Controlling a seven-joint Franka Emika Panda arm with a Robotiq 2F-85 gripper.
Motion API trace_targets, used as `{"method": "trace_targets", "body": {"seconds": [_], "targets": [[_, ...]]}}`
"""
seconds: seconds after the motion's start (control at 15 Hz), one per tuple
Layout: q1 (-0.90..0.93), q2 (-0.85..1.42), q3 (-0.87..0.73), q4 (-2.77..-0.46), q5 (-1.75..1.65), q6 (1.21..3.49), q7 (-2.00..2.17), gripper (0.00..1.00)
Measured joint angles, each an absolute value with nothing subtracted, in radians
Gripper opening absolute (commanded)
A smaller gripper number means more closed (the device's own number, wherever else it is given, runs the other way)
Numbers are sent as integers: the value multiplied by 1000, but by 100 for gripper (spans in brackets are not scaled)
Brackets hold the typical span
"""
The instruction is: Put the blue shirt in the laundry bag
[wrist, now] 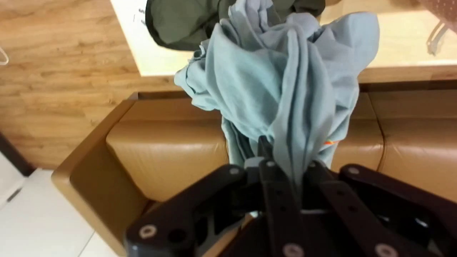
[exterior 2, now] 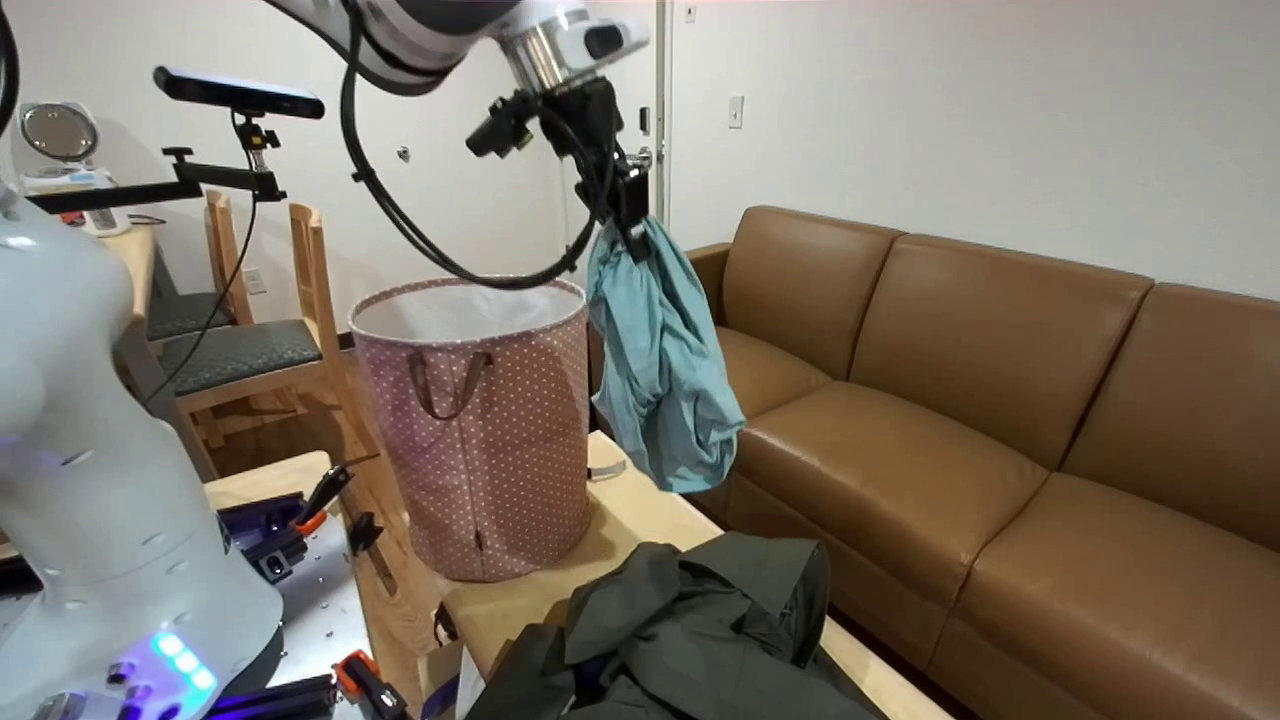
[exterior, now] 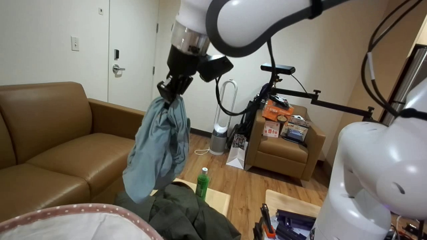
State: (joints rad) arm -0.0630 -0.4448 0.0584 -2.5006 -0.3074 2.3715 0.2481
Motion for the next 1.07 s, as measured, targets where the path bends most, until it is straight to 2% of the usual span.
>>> {"method": "trace_targets", "body": {"seconds": [0.33, 0.4, 0.6, 0.67, 0.73, 1.07], "targets": [[-36, -658, 219, -2435, -356, 2324, 250, 2], [-28, -697, 251, -2422, -364, 2321, 250, 7], [-20, -783, 308, -2413, -370, 2318, 250, 7], [-20, -792, 309, -2415, -371, 2318, 250, 7], [-21, -792, 308, -2415, -372, 2318, 250, 2], [-14, -759, 326, -2417, -374, 2409, 246, 2]]}}
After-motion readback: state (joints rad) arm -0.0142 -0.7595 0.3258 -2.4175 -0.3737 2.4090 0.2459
